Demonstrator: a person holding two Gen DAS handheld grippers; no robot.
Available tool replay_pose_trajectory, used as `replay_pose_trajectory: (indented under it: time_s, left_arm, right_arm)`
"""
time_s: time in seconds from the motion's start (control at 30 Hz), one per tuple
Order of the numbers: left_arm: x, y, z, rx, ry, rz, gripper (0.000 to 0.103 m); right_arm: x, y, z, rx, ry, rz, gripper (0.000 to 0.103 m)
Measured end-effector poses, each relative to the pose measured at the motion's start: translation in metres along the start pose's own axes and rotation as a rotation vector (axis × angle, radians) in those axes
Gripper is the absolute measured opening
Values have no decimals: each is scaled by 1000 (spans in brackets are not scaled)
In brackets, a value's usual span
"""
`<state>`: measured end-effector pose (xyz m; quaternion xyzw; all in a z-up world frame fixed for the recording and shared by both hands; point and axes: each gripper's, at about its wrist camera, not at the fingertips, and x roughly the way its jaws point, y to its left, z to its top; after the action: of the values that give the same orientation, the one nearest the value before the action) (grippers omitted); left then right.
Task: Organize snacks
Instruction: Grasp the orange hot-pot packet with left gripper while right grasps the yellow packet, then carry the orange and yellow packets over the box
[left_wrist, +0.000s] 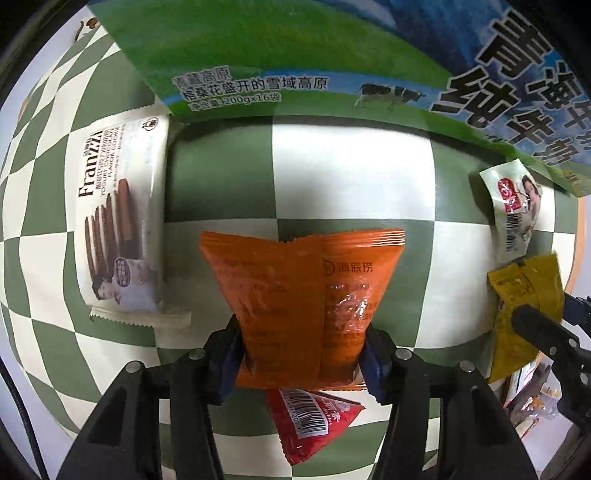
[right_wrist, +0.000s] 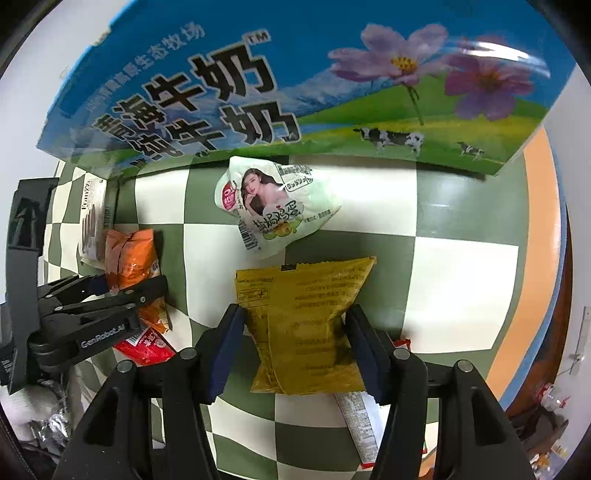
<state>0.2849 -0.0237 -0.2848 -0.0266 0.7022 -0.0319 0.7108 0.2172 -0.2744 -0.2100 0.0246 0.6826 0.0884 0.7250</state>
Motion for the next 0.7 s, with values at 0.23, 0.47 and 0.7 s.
replay_pose_trajectory:
  time_s: [0.23, 0.47, 0.7]
  left_arm:
    - [-12, 10, -14, -25, -38, -9, 46]
    - [-64, 9, -35, -7, -122, -63, 45]
    - [-148, -16, -37, 52, -241, -162, 45]
  right_arm:
    - [7, 10, -2, -17, -5, -17, 57]
    - [-12, 18, -10, -5, -76, 18, 51]
    - [-80, 15, -13, 11, -181, 141, 51]
